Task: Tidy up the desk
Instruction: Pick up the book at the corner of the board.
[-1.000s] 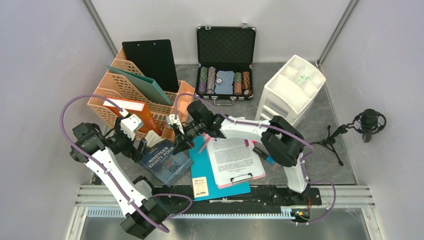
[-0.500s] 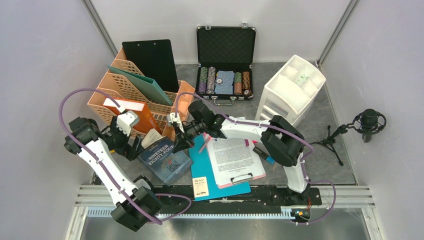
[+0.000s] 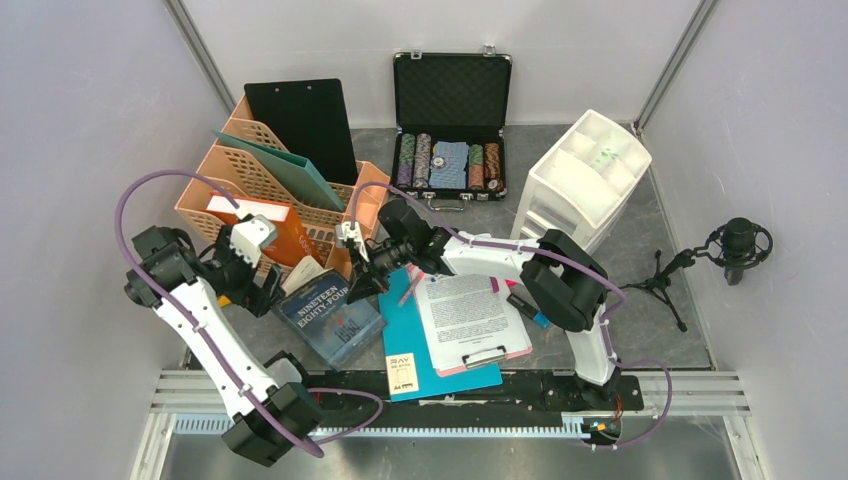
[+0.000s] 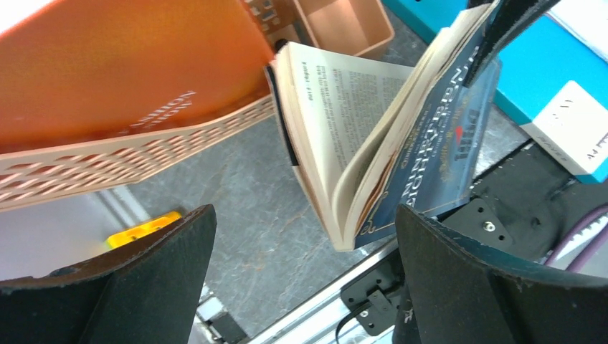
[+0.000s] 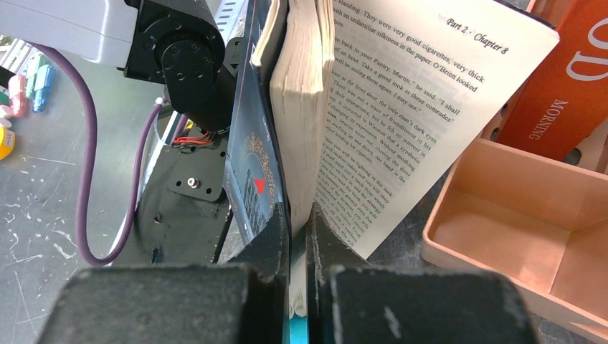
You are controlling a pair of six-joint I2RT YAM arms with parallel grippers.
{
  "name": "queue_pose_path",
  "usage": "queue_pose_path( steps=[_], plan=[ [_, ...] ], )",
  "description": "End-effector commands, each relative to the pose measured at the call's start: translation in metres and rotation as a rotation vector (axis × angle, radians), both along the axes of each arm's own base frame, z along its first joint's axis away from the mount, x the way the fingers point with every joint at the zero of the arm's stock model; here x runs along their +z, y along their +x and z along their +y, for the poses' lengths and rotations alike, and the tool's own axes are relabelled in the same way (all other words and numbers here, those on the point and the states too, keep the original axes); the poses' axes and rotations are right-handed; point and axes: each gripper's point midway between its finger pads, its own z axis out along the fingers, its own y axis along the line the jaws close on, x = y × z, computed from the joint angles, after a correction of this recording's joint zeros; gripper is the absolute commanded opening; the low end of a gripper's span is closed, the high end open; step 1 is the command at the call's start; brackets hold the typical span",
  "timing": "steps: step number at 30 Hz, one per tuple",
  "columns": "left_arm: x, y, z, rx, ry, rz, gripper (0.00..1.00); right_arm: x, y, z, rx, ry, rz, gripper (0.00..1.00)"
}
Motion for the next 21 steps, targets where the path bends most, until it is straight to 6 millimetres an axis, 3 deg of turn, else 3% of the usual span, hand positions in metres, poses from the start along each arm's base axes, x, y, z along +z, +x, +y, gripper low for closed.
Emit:
queue_pose_path(
  steps=[1, 7, 17, 21],
  plan=[
    [-0.017, -0.017, -0.028, 0.000, -0.149, 0.140, 1.00, 0.021, 0.010, 0.000, -0.008, 0.060, -0.024, 0.00],
    [-0.034, -0.026, -0.048, -0.062, -0.205, 0.216, 1.00, 0.024, 0.010, 0.000, -0.009, 0.065, -0.026, 0.00],
    [-0.053, -0.015, -0.037, -0.049, -0.209, 0.246, 1.00, 0.026, 0.006, -0.006, -0.008, 0.071, -0.032, 0.00],
    [-0.066, -0.023, -0.038, -0.069, -0.215, 0.303, 1.00, 0.026, 0.007, -0.009, -0.015, 0.071, -0.043, 0.00]
  ],
)
